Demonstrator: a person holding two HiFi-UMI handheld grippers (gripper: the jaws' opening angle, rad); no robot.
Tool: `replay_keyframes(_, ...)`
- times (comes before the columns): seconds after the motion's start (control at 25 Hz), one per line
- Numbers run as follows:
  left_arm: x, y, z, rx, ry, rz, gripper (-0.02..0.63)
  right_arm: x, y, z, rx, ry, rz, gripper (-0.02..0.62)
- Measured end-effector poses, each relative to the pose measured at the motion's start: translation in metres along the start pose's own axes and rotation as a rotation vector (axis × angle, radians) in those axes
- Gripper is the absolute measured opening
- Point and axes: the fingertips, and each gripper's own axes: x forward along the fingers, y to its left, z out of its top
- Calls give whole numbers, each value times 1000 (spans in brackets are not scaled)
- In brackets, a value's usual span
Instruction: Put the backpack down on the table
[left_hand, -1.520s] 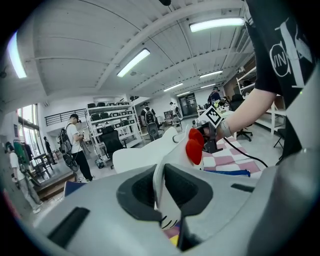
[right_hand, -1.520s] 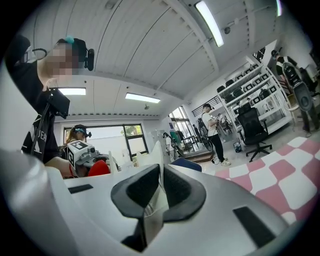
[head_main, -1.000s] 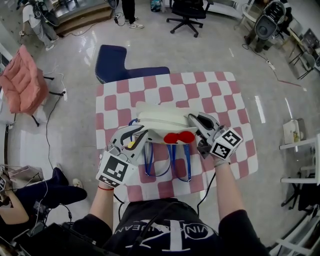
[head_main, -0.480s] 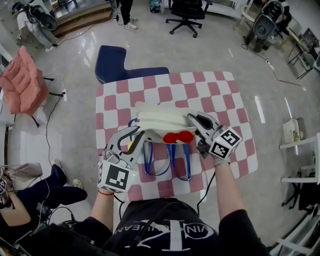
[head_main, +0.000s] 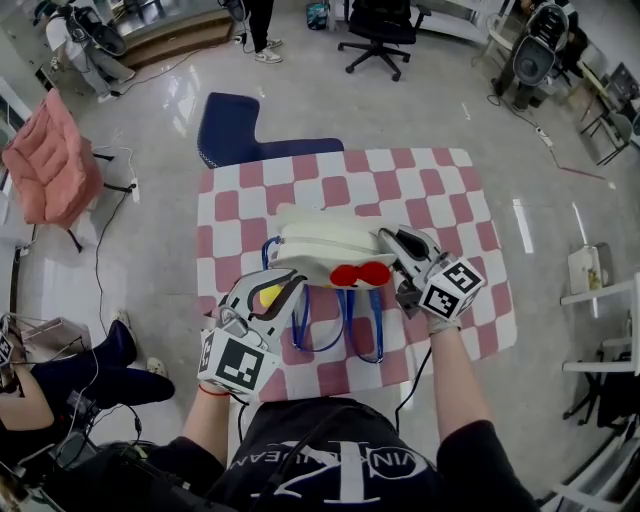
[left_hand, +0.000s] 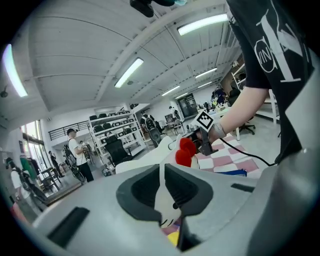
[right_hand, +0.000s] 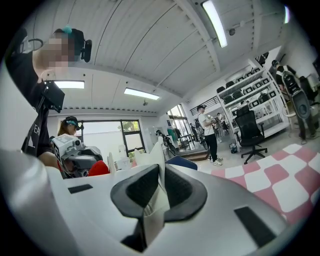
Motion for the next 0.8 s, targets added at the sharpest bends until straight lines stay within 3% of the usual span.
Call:
replay_keyframes(0.2,10,-11,-16,-69,67,-22,38,0,2,0,-66,48,-27,26)
replay_keyframes(0.8,19,-27,-27,-101,112,-48,38,-7,4,17,-158,75,-83,31)
